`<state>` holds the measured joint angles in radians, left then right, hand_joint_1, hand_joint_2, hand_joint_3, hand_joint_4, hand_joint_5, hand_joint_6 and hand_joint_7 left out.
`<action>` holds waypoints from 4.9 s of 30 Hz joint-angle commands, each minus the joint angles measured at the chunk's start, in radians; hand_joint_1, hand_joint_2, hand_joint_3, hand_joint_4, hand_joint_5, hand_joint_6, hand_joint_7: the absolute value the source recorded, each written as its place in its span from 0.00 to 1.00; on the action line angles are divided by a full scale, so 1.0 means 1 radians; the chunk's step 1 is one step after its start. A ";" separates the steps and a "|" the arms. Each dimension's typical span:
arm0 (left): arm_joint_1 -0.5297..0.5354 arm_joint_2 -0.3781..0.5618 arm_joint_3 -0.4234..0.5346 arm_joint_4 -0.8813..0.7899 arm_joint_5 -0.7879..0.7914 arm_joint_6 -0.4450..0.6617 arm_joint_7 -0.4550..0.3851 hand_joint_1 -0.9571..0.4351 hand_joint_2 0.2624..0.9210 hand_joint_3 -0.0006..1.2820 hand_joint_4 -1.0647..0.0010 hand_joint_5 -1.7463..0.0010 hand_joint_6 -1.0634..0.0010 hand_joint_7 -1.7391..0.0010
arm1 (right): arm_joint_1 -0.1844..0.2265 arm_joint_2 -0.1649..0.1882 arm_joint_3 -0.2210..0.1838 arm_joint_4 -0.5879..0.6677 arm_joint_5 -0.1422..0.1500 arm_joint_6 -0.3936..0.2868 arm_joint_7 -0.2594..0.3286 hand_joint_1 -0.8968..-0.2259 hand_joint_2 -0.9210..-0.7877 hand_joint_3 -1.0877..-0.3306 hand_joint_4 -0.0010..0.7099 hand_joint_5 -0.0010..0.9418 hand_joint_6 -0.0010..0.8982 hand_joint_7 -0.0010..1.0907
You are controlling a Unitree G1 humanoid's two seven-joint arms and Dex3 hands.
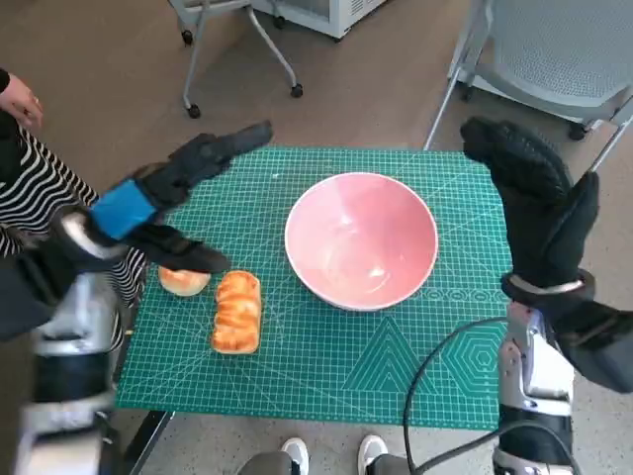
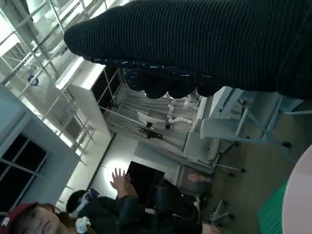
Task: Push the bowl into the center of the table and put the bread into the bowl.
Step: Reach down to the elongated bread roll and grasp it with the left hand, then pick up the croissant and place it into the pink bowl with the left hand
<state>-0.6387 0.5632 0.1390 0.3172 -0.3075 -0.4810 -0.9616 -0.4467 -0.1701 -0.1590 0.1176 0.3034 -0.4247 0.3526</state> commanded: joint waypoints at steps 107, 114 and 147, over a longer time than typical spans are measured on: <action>-0.392 0.097 -0.983 0.831 1.592 -0.676 1.374 0.69 1.00 0.11 0.44 0.36 0.48 0.25 | 0.154 -0.012 -0.031 -0.104 -0.071 0.065 -0.104 0.31 0.00 0.44 0.28 0.00 0.12 0.49; -0.407 0.114 -1.007 0.832 1.559 -0.696 1.380 0.69 1.00 0.07 0.37 0.35 0.44 0.27 | 0.158 -0.010 -0.032 -0.103 -0.071 0.059 -0.104 0.30 0.00 0.44 0.27 0.00 0.12 0.50; -0.474 0.310 -0.879 0.339 0.192 -0.690 0.496 0.69 1.00 0.08 0.43 0.35 0.41 0.27 | 0.152 -0.013 -0.036 -0.069 -0.048 0.031 -0.081 0.31 0.00 0.43 0.27 0.00 0.09 0.49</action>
<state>-1.0740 0.8202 -0.7688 0.9296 0.3643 -1.3636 -0.2073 -0.3139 -0.1787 -0.1915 0.0144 0.2367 -0.4021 0.2539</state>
